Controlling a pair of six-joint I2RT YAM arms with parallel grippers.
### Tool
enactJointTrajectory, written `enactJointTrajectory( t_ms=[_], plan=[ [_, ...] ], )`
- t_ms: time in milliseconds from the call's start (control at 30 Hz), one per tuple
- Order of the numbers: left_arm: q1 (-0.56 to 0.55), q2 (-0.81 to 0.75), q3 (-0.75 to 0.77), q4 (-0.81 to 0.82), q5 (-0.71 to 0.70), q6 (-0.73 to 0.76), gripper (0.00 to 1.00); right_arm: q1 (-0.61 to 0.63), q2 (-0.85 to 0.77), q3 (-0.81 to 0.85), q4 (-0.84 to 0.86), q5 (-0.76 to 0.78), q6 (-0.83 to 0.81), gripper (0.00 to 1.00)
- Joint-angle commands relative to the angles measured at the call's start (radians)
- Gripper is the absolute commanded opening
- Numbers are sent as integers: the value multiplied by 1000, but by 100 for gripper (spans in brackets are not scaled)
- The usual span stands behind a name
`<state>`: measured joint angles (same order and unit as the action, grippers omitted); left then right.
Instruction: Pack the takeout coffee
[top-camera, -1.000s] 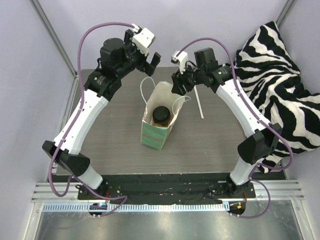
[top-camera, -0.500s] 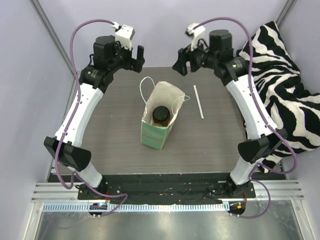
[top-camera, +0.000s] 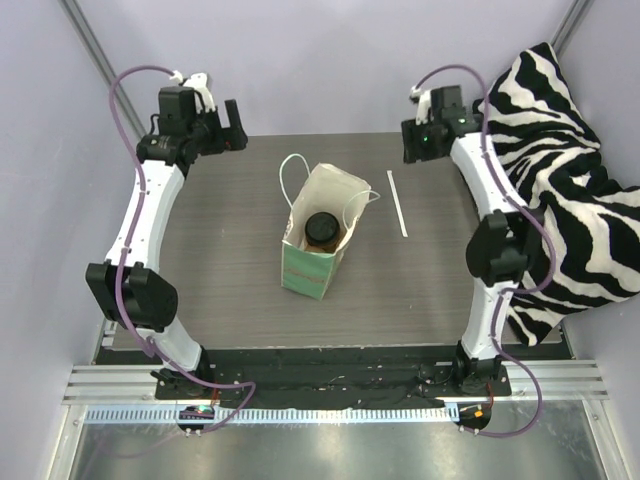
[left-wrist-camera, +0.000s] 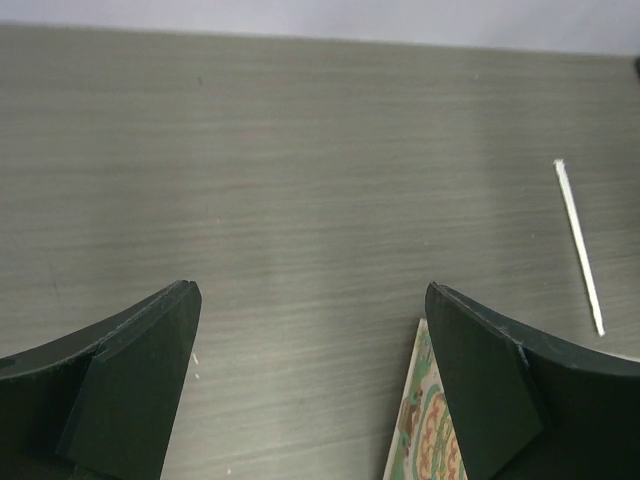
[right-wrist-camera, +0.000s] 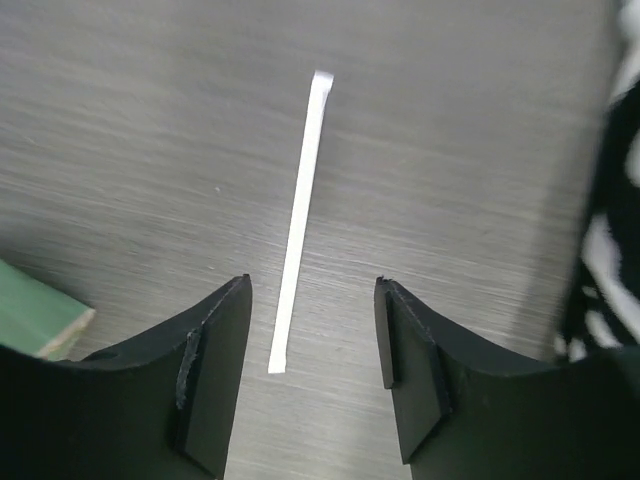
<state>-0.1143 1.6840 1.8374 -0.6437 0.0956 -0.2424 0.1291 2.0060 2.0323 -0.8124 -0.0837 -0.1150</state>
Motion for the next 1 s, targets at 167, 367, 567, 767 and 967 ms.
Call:
enactJointTrajectory(
  t_ms=[167,367,567,767,967],
  plan=[
    [8,-72,-124,-56,58,29,100,4,250,126,-39,-13,-3,55],
    [10,-87,-164,-73,62,46,100,6,349,167,-25,-37,0,52],
    [10,-79,-178,-73,61,58,100,6,402,181,-8,-64,8,51],
    [10,-75,-185,-70,59,64,100,6,418,151,47,-65,11,51],
    [10,-60,-159,-82,59,100,100,13,427,80,97,-50,11,38]
  ],
)
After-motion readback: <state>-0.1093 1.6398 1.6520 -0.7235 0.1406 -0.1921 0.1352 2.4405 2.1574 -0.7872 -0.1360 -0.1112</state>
